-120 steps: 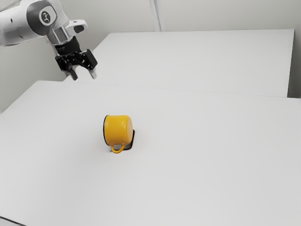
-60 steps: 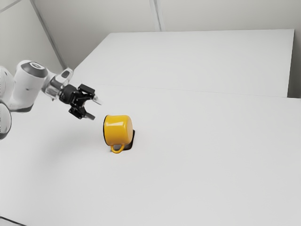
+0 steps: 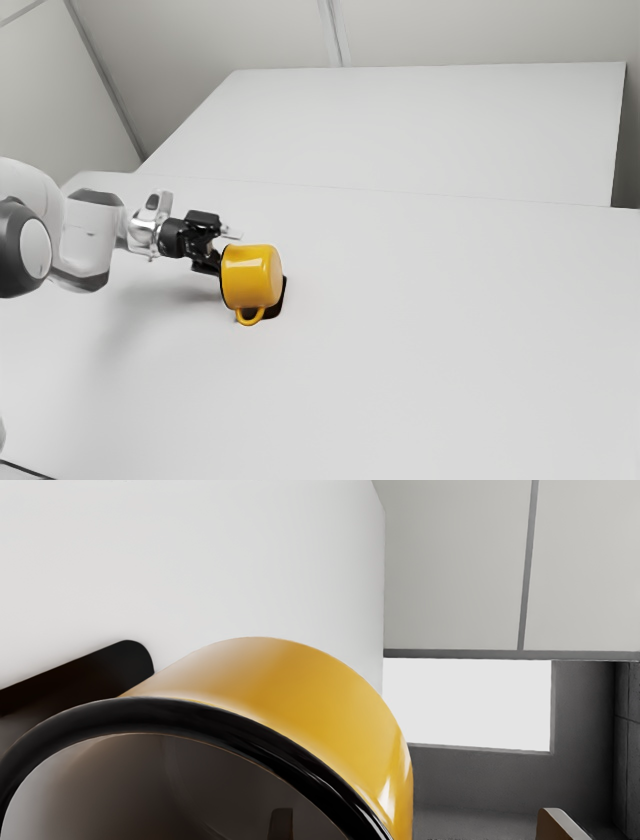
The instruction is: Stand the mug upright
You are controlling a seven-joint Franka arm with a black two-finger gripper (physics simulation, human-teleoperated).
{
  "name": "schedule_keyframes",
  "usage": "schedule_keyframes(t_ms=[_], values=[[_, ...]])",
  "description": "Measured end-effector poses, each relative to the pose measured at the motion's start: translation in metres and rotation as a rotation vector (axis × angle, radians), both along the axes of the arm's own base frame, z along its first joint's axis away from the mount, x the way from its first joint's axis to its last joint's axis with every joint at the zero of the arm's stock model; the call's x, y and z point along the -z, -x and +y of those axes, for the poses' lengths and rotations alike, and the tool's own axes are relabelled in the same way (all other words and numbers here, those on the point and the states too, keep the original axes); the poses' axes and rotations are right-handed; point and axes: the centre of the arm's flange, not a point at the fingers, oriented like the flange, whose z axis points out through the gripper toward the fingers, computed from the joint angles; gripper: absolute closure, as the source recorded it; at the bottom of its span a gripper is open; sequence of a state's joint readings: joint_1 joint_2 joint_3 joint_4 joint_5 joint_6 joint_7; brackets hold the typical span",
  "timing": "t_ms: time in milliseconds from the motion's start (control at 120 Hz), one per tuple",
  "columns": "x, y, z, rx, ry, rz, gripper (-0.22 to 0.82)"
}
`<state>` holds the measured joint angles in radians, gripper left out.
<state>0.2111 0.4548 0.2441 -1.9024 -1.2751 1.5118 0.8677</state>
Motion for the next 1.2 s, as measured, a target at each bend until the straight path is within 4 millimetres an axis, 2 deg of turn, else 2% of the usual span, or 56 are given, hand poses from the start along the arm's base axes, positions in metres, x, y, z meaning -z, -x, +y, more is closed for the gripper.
schedule_keyframes(t_ms=[83, 142, 242, 325, 467, 567, 708, 858, 950, 1033, 1200], values=[[-0.002, -0.001, -0.001, 0.008, 0.008, -0.041, 0.36], [-0.003, -0.001, -0.002, 0.014, 0.011, -0.066, 0.48], [-0.007, -0.002, -0.004, 0.024, 0.013, -0.106, 0.62], [-0.011, -0.002, -0.006, 0.035, 0.014, -0.137, 0.68], [-0.028, -0.002, -0.006, 0.051, 0.005, -0.196, 0.73], [-0.068, -0.002, -0.011, 0.1, -0.069, -0.249, 0.76], [-0.123, 0.005, -0.022, 0.233, -0.331, -0.269, 0.77], [-0.162, 0.006, -0.037, 0.389, -0.699, -0.243, 0.78], [-0.169, -0.001, -0.049, 0.474, -0.92, -0.217, 0.78], [-0.167, -0.006, -0.066, 0.523, -1.075, -0.196, 0.78], [-0.129, 0.004, -0.069, 0.473, -1.21, -0.132, 0.78]])
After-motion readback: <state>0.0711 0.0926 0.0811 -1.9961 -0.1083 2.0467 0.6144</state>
